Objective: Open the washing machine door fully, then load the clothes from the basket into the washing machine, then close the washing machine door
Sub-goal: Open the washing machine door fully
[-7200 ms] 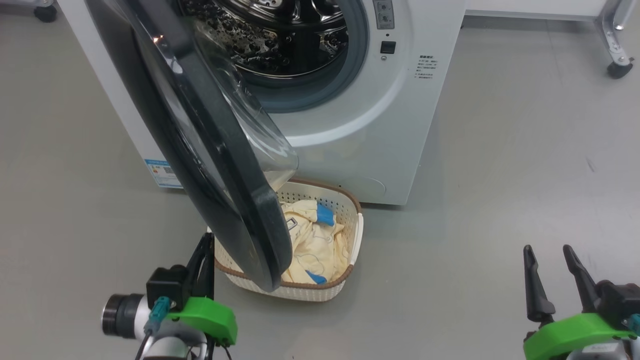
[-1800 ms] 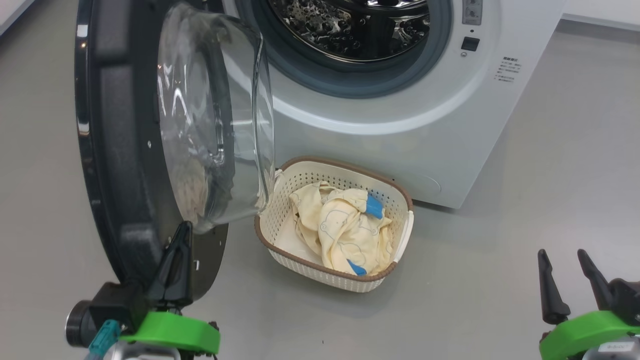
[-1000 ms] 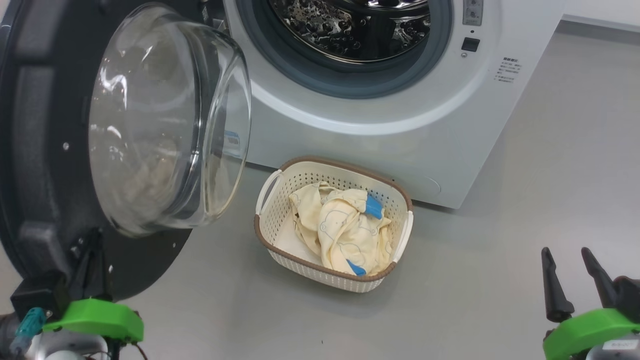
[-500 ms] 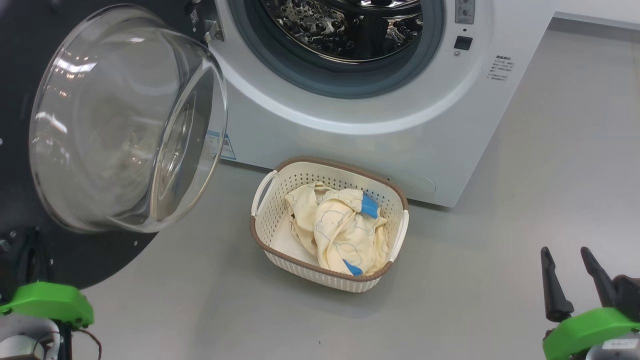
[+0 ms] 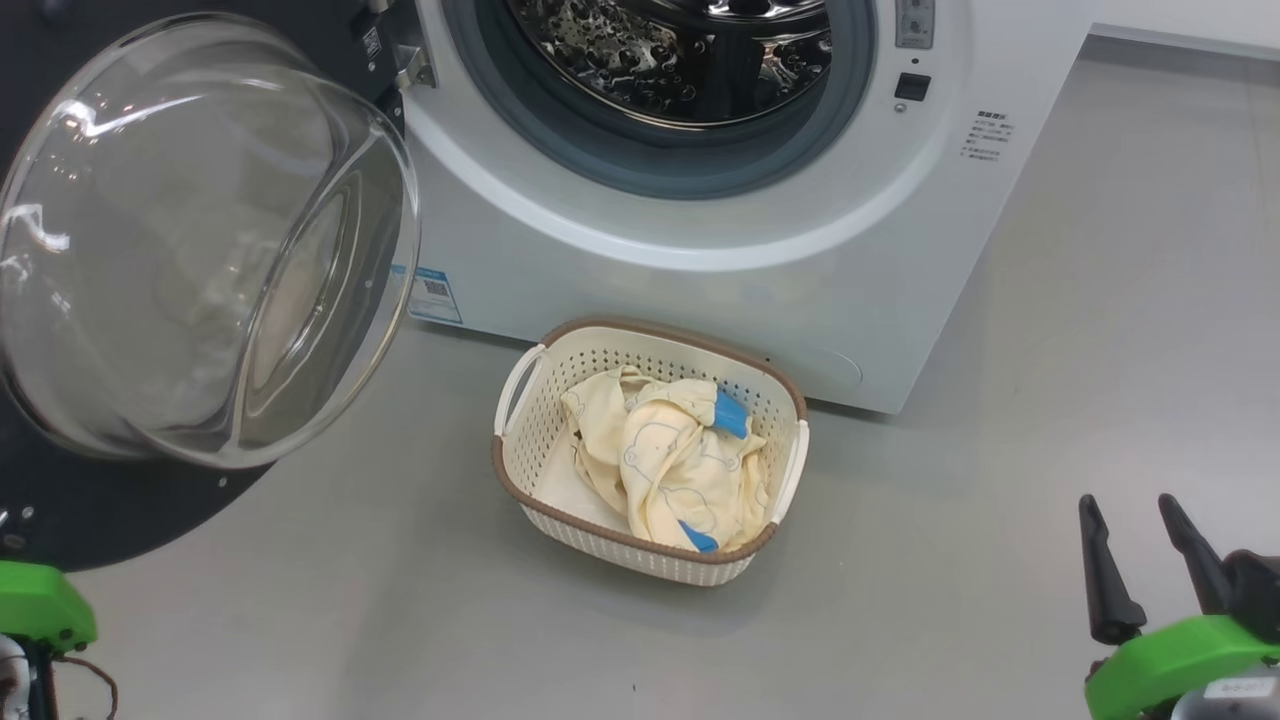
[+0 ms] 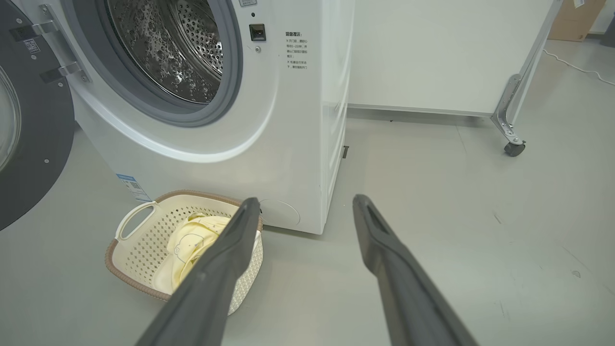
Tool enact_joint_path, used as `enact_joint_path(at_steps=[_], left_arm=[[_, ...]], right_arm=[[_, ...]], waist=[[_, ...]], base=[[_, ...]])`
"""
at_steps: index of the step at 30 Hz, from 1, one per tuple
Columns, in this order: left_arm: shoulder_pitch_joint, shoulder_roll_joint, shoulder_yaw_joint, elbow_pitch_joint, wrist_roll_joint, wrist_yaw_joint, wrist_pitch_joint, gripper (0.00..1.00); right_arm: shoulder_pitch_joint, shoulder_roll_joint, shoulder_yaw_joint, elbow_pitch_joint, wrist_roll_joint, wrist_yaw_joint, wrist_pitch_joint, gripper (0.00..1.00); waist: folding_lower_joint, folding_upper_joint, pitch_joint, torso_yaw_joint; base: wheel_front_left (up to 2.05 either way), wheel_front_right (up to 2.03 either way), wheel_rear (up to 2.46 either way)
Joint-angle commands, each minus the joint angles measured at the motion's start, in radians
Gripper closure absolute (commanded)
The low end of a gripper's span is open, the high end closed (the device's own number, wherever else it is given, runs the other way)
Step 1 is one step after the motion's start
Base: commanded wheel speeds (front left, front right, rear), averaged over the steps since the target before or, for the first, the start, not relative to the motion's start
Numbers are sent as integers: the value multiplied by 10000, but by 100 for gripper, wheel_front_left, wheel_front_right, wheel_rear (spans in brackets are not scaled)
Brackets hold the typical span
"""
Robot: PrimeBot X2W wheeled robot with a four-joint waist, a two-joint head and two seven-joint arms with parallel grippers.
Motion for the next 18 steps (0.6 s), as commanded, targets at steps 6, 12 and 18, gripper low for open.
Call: enact_joint_path(at_steps=[6, 12, 18], left_arm=[[-869, 927, 859, 361, -44, 1166, -294, 100], [-1124, 994, 1021, 762, 70, 1004, -380, 100], [-1038, 792, 1123, 656, 166, 942, -399, 100]], right_arm=[[-396, -154, 234, -341, 51, 2, -41, 0], [-439, -154, 182, -366, 3, 2, -17, 0], [-447, -154, 166, -353, 15, 2, -21, 0]], waist=[[0, 0, 45, -124], [0, 0, 93, -171], [0, 0, 75, -202]], base=[[0, 0, 0], [0, 0, 0], [0, 0, 0]])
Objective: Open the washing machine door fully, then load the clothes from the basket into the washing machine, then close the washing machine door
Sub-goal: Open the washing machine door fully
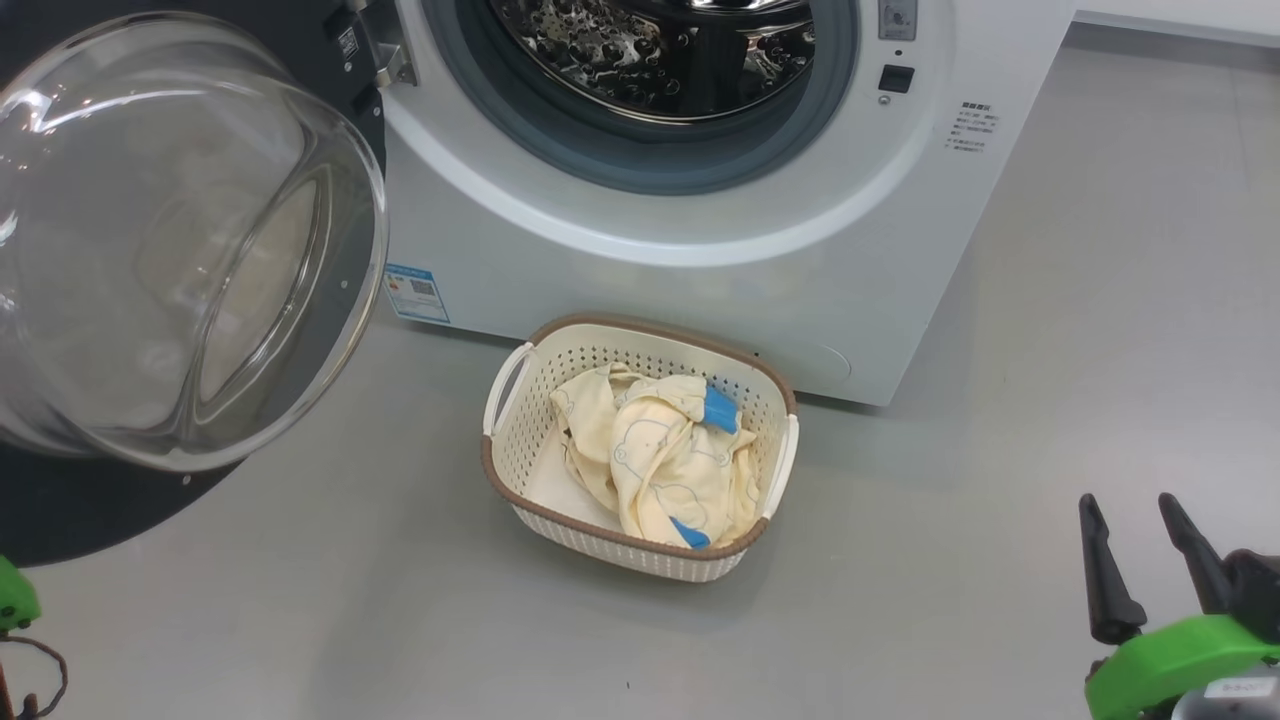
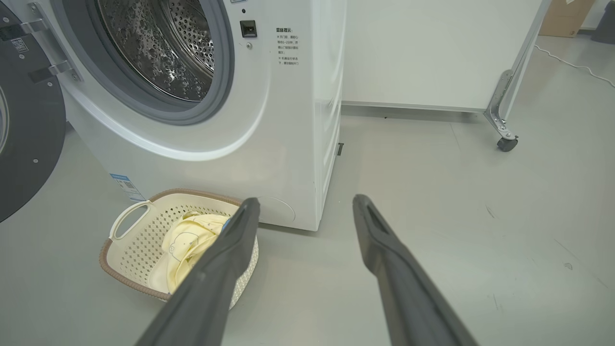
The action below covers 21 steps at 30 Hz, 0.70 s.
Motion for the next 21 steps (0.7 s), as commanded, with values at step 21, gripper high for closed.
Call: enact_joint_path(at_steps=[21], left_arm=[[1680, -1591, 537, -3276, 1034, 415, -142, 74]], right_arm=[[-434, -156, 188, -439, -95, 2, 59, 0]], waist=[[0, 0, -120, -53]], base=[[0, 0, 0]])
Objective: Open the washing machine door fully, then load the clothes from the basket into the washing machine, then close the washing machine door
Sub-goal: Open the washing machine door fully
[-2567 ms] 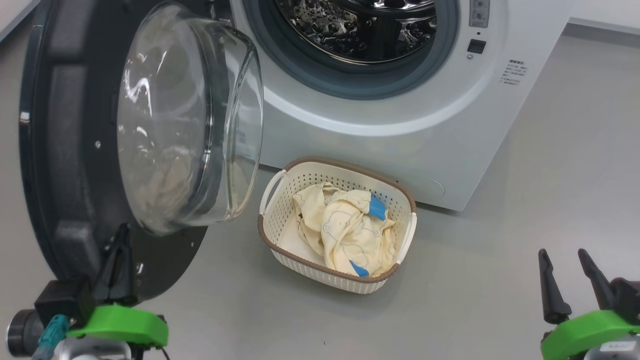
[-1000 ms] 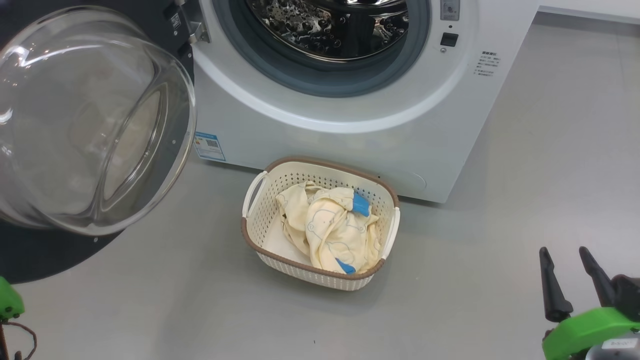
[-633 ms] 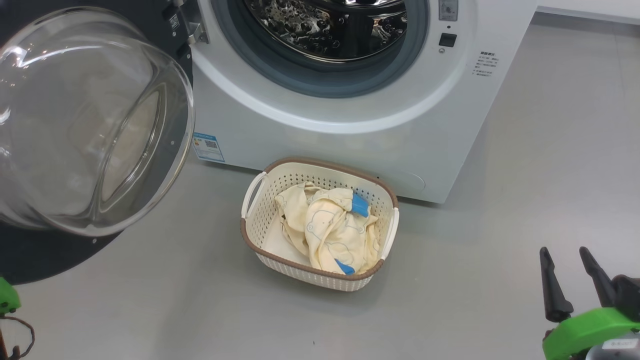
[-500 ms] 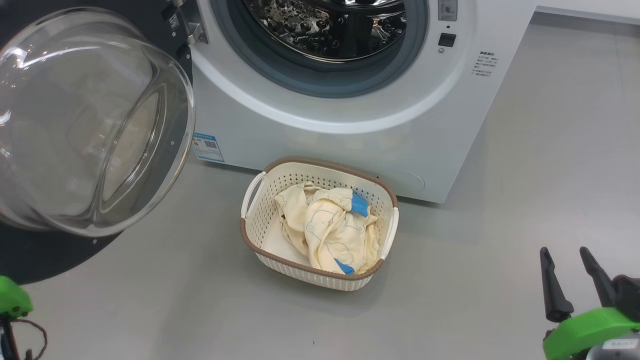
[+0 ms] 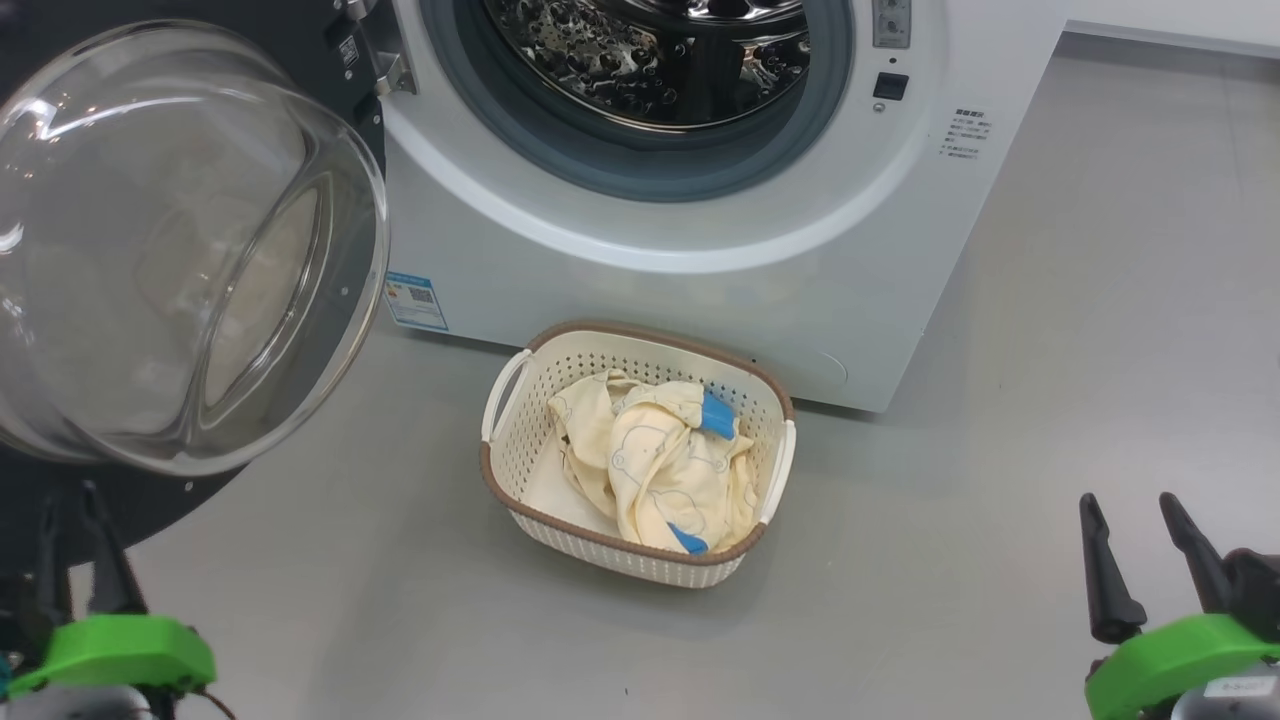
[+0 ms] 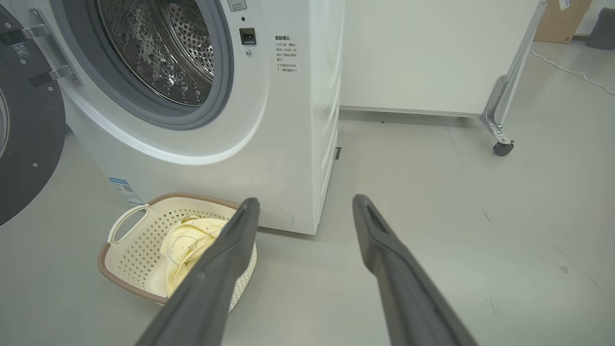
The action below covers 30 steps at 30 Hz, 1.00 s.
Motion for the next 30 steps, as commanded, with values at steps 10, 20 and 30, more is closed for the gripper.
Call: enact_joint_path(at_steps=[10, 20, 30], left_arm=[[-60, -444, -863, -929, 448, 25, -100, 0], [-16, -976, -1565, -1228, 666, -288, -108, 0], [-185, -1435, -1994, -773, 986, -678, -111, 0]], right_arm=[[-446, -158, 344, -411, -26, 2, 90, 0], [-479, -158, 918, -298, -194, 2, 40, 0], [-549, -158, 1299, -387, -502, 2, -33, 0]], waist=[[0, 0, 9, -129], [0, 0, -27, -586], [0, 0, -71, -1298]], base=[[0, 0, 0], [0, 0, 0], [0, 0, 0]])
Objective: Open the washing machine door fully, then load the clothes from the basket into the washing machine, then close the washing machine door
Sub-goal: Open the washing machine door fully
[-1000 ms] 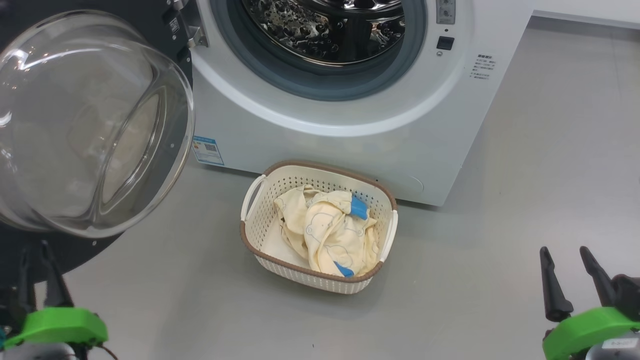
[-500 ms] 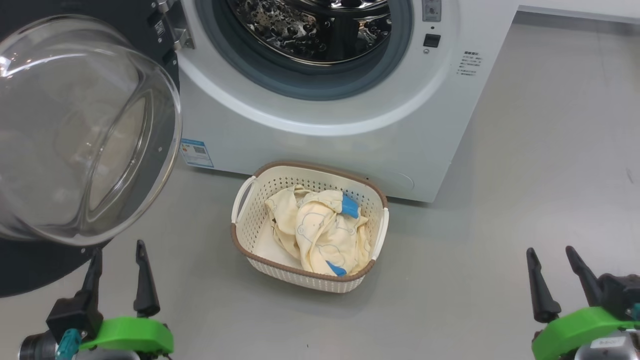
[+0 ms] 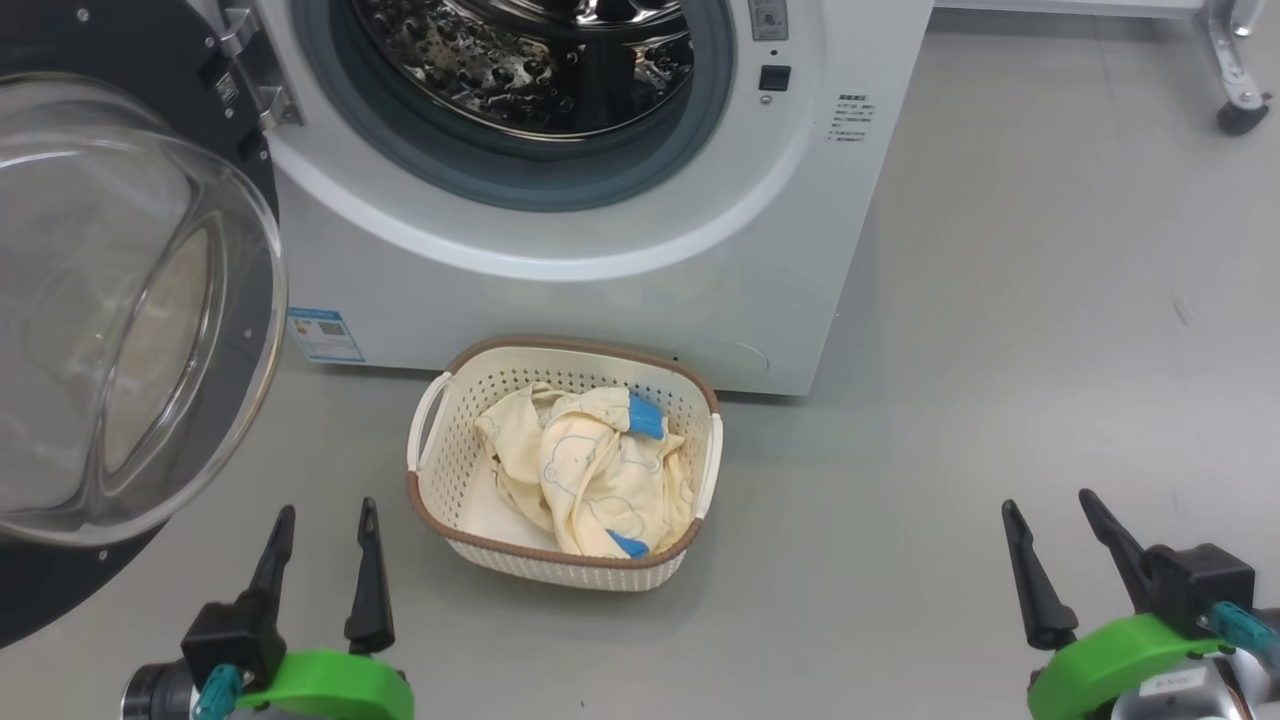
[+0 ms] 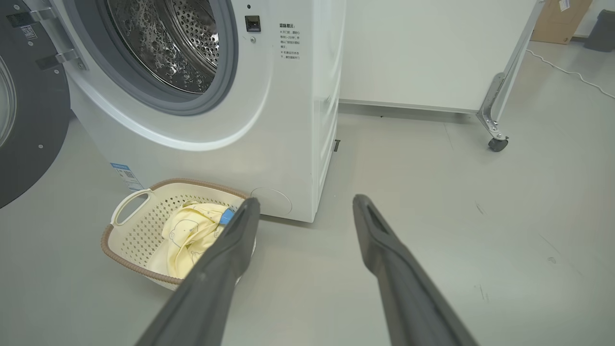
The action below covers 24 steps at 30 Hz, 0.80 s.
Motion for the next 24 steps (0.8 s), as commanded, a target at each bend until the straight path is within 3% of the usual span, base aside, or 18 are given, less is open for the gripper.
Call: enact_joint_path(at_steps=[1, 12, 24], left_arm=[[-454, 86, 323, -216, 74, -36, -109, 0], [-561, -104, 142, 405, 233, -257, -110, 0], [-638, -164, 171, 454, 338, -343, -110, 0]], right_arm=[[-475, -158, 206, -399, -77, 2, -104, 0], [-385, -158, -53, -984, -427, 2, -157, 0], [-157, -158, -218, -1669, -472, 2, 47, 0]], waist=[[0, 0, -38, -130], [0, 0, -223, -678], [0, 0, -333, -702]], base=[[0, 0, 0], [0, 0, 0], [0, 0, 0]])
